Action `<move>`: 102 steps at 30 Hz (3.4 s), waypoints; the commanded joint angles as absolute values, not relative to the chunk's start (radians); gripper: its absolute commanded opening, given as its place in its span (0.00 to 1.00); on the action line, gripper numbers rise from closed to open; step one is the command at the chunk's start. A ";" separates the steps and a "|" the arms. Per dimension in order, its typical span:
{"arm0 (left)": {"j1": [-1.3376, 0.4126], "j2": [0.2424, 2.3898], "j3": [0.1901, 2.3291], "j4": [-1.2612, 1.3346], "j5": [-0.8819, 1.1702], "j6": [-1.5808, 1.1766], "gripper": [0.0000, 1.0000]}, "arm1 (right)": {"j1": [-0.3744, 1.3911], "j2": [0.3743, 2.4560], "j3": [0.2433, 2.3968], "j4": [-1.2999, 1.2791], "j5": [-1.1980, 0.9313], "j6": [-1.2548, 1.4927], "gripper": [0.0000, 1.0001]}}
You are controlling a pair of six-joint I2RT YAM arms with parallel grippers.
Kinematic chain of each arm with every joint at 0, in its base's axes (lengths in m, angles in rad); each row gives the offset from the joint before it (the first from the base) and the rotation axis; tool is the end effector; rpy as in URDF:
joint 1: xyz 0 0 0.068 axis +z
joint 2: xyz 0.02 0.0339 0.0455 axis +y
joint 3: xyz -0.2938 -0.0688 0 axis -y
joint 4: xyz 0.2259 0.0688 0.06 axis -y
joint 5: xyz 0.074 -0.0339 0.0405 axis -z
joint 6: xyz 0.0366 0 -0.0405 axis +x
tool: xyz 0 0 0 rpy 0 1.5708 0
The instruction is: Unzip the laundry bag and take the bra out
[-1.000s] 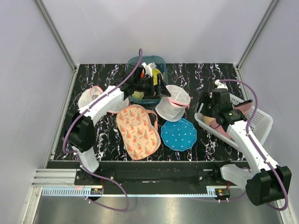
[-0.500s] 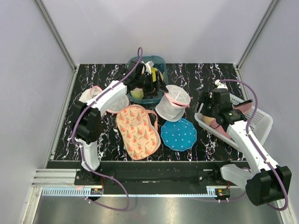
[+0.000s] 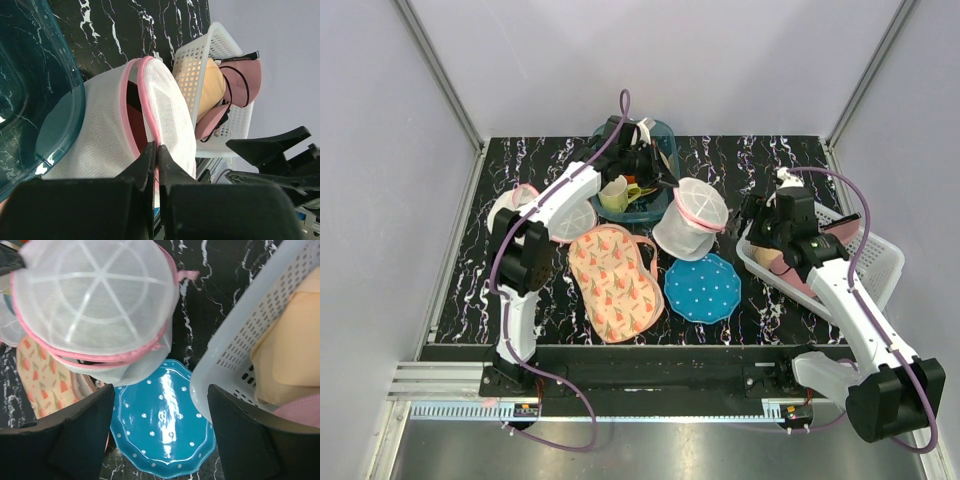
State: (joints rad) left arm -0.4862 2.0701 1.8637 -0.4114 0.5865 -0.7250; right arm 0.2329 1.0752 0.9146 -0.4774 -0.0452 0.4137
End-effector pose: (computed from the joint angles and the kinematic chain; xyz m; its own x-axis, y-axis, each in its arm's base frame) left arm 0.4142 -0.2418 0.3233 -0.9059 -0.1459 -0.3976 0.2502 0.5729 -0.7805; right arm 0.1959 0.0482 0.3292 -0.6375 0.2615 -0.7247 -0.0105 0.9376 0.3476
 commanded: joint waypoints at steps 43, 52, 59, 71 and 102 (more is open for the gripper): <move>-0.528 1.933 1.753 -0.451 0.433 -0.732 0.86 | 0.621 1.144 1.063 -0.327 0.517 0.345 0.00; -0.538 2.029 1.786 -0.463 0.437 -0.726 0.62 | 0.620 1.146 1.063 -0.327 0.448 0.373 0.00; -0.541 2.019 1.796 -0.462 0.454 -0.718 0.00 | 0.618 1.164 1.066 -0.325 0.455 0.367 0.00; -0.558 1.778 1.591 -0.405 0.485 -0.641 0.00 | 0.318 1.236 1.058 -0.398 0.224 0.419 0.55; -0.603 1.720 1.477 -0.393 0.480 -0.604 0.00 | 0.396 1.324 1.190 -0.371 -0.038 0.417 0.00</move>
State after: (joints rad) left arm -0.6022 1.7481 1.4303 -0.4122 0.4854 -0.6285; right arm 0.3893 1.4460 1.1065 -0.3931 -0.0460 0.4500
